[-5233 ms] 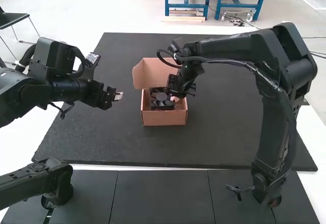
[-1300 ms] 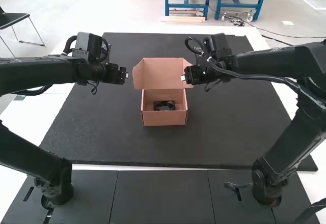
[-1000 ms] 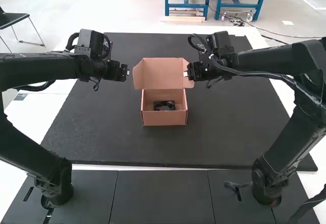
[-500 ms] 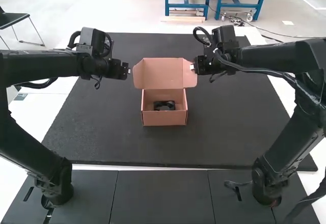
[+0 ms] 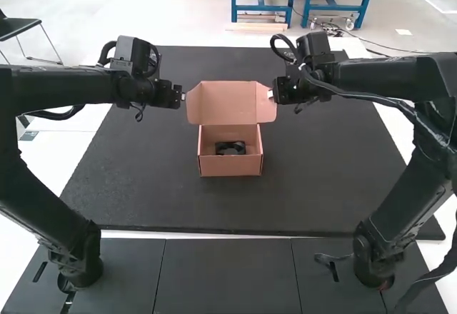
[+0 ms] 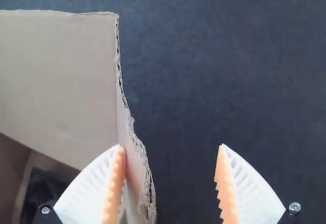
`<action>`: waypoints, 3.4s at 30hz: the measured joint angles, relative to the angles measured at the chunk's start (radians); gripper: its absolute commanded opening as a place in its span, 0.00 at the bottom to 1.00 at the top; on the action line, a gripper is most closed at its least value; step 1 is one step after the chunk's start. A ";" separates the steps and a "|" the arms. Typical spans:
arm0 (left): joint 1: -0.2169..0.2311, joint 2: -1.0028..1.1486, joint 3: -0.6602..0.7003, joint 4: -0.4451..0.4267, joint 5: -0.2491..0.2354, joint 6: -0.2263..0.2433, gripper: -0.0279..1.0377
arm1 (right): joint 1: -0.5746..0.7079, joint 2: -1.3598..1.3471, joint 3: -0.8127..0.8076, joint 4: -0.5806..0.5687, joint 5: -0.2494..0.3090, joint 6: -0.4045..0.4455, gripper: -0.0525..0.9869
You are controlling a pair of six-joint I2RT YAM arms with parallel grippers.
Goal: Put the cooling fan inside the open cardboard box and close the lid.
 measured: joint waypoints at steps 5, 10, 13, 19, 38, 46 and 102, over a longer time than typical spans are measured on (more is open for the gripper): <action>-0.030 0.028 0.013 0.002 0.000 0.000 0.93 | 0.000 0.000 0.000 -0.015 -0.005 -0.006 0.44; -0.041 0.041 0.032 -0.001 0.000 0.000 0.93 | 0.000 0.000 0.000 -0.033 -0.008 -0.020 0.38; -0.041 0.043 0.037 0.000 0.000 0.000 0.93 | 0.000 0.000 0.000 -0.039 -0.016 -0.026 0.29; -0.041 0.046 0.037 -0.016 0.000 0.000 0.93 | 0.000 -0.008 0.000 -0.051 -0.041 -0.029 0.22; -0.071 0.046 0.040 -0.031 -0.002 -0.001 0.93 | 0.000 -0.051 0.050 -0.120 -0.079 -0.037 0.21; -0.071 0.046 0.048 -0.031 -0.002 -0.001 0.93 | 0.000 -0.051 0.050 -0.128 -0.080 -0.039 0.28; -0.071 0.046 0.048 -0.039 -0.002 0.000 0.93 | 0.079 -0.037 0.050 -0.118 -0.148 -0.039 0.07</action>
